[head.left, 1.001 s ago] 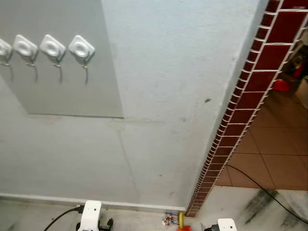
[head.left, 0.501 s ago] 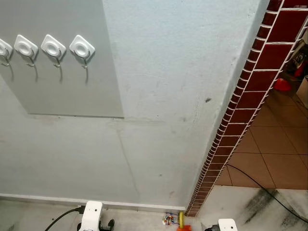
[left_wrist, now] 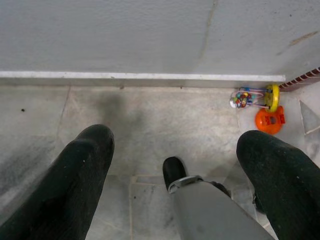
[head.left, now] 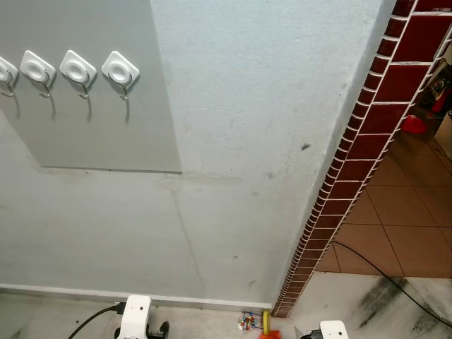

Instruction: Hang keys on a hook

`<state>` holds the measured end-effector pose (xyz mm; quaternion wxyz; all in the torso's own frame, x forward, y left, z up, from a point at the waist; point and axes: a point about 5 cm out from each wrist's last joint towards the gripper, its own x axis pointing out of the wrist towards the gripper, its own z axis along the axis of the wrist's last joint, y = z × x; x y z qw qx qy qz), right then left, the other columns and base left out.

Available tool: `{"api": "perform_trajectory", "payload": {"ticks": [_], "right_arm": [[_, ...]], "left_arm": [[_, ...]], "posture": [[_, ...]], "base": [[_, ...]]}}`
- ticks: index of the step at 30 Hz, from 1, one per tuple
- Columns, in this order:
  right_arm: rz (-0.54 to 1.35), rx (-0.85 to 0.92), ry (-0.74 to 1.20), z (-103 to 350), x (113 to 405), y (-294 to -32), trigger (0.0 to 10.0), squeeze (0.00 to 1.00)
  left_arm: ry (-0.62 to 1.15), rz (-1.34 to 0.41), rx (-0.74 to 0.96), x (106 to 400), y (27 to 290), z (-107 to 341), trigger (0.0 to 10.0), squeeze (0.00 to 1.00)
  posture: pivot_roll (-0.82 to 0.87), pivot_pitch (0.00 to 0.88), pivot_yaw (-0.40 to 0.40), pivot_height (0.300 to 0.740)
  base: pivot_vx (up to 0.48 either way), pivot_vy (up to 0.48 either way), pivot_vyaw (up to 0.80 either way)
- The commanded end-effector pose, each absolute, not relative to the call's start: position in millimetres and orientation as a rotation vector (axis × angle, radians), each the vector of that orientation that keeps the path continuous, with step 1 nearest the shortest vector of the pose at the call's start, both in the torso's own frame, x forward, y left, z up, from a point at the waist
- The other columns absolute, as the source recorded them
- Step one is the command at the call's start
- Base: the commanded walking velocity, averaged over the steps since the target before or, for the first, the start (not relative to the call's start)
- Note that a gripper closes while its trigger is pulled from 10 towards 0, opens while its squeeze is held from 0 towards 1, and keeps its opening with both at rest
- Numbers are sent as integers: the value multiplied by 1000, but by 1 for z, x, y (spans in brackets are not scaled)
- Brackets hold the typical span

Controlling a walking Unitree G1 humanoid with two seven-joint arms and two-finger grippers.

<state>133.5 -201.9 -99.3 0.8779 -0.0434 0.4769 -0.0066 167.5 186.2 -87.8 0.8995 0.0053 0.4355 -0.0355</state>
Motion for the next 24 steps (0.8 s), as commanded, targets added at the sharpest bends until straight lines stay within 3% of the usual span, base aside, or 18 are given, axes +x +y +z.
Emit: {"api": "perform_trajectory", "payload": {"ticks": [1,5,24], "right_arm": [[-8,-91,993,-99,136,-198,10000,0],[-5,-97,992,-99,136,-197,10000,0],[10,-112,1004,-101,130,-196,10000,0]], "left_arm": [[904,-58,9,169,188,-87,10000,0],[905,-58,7,169,188,-87,10000,0],[918,-59,-4,166,187,-89,10000,0]], "posture": [[-72,0,32,740],[-74,0,35,740],[-80,0,35,740]], "base": [[0,0,0],[0,0,0],[0,0,800]]}}
